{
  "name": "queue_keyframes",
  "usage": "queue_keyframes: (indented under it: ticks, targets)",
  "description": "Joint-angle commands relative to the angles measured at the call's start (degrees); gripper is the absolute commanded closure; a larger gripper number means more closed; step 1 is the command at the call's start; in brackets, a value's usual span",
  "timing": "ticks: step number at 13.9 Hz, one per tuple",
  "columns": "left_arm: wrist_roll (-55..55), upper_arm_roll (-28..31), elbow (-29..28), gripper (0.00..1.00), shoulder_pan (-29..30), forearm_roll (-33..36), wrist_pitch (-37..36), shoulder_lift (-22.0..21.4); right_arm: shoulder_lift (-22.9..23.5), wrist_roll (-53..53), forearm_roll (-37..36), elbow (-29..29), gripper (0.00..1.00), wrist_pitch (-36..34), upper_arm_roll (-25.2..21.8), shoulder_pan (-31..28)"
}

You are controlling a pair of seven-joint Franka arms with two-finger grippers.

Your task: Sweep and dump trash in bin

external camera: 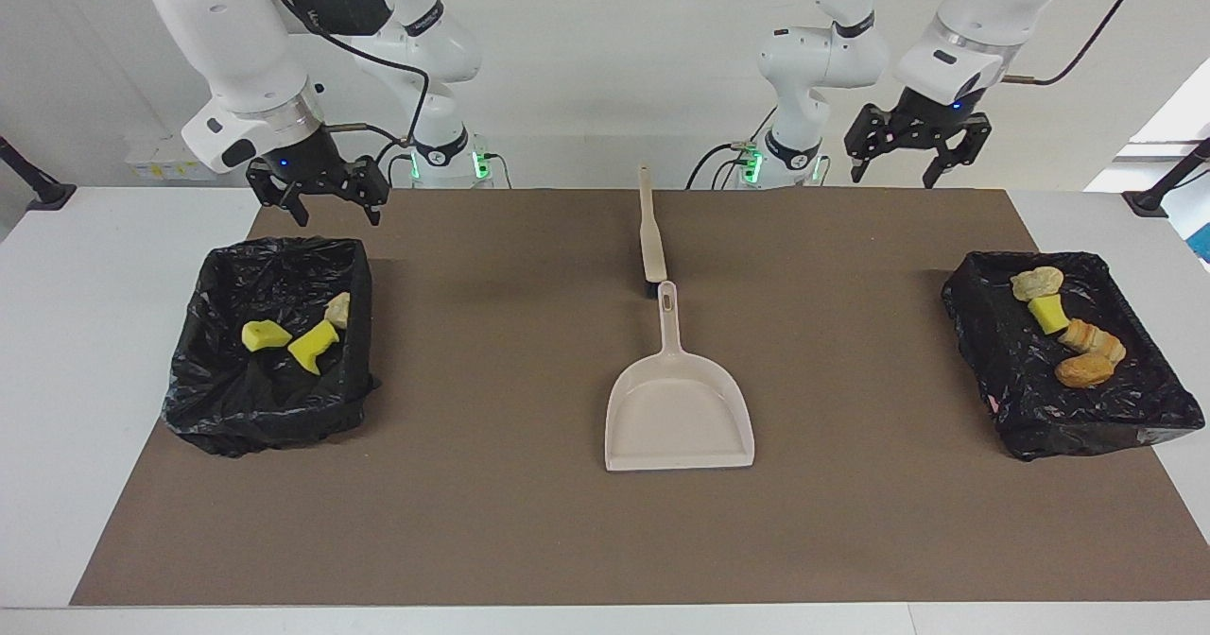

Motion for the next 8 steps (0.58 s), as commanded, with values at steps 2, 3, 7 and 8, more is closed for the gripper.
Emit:
queue_keyframes:
  ticks: [2,3,7,8]
  targets:
    - [2.7,-0.1,12.3,0.00,2.3,-0.9,-8.4,5.2,-1.1,0.4,0.9,-1.3,0.00,0.6,0.4,-0.8]
    - [2.8,-0.3,16.7,0.00,2.8,-1.0,-10.5,7.9,-1.1,0.4,1.0,-1.3,0.00,0.6,0.4,-0.8]
    - [3.0,-0.4,18.5,0.00,3.1,-2.2,-11.5,7.6,-1.1,0.4,1.0,-1.3,0.00,0.5,0.4,-0.8]
    - [3.0,-0.5,16.7,0.00,3.6,-1.8,-11.3,6.4,-1.1,0.4,1.0,-1.3,0.00,0.6,0.4,-0.8]
